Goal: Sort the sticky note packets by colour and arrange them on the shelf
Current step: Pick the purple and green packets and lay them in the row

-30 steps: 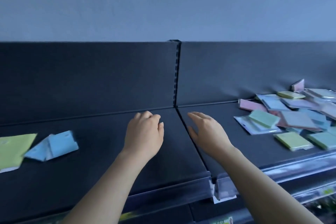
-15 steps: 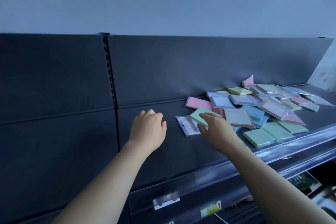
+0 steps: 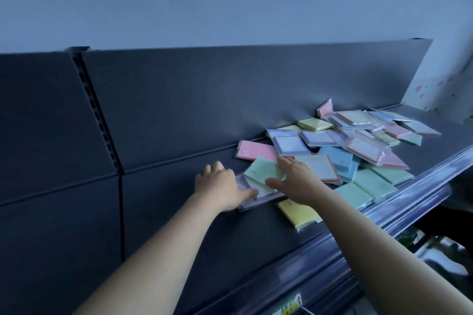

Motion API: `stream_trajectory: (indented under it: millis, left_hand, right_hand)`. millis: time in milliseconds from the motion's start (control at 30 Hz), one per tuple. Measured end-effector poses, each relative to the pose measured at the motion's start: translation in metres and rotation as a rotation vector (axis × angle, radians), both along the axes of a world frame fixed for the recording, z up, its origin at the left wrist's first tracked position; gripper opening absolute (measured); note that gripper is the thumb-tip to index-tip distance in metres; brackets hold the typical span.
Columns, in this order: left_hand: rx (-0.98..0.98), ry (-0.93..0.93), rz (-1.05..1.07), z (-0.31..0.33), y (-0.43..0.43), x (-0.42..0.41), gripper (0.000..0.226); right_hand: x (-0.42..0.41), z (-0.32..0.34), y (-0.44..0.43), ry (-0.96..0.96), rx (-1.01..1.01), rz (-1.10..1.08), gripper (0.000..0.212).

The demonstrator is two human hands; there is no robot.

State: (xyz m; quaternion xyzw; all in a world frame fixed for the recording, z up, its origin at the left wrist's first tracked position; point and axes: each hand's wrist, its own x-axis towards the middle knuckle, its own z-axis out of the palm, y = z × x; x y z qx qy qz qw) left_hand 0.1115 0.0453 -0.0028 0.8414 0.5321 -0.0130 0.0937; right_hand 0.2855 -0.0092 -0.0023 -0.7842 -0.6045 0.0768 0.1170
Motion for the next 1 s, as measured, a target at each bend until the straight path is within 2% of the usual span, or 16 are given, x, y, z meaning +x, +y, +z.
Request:
stream_trajectory:
  millis: [167, 333, 433, 600, 700, 867, 1000]
  left_hand:
    - [-0.048, -0.039, 0.034, -0.002, 0.005, 0.019, 0.096]
    - [-0.117, -0.087, 0.139, 0.001, 0.008, 0.026, 0.111]
    - [-0.165, -0.127, 0.194, 0.002, 0.006, 0.026, 0.115]
    - [-0.233, -0.272, 0.258, 0.003, -0.004, 0.02, 0.095]
    - [-0.162, -0.314, 0.264, 0.0, -0.014, 0.011, 0.072]
    - [-0.088, -0.603, 0.403, -0.001, -0.029, -0.024, 0.027]
    - [0.039, -0.7, 0.571, 0.007, -0.047, -0.067, 0.018]
  right_hand:
    - [0.007, -0.003, 0.002, 0.072, -0.004, -0.024, 0.074]
    - [0.018, 0.003, 0.005, 0.151, 0.022, -0.051, 0.071]
    - [0.026, 0.006, 0.004, 0.18, 0.034, -0.04, 0.061]
    - [0.031, 0.009, 0.003, 0.227, 0.046, -0.005, 0.052]
    - [0.029, 0.009, 0.003, 0.328, 0.12, 0.007, 0.05]
    - [0.002, 0.011, 0.01, 0.446, 0.222, 0.1, 0.044]
    - [-0.034, 0.017, 0.015, 0.49, 0.248, 0.226, 0.043]
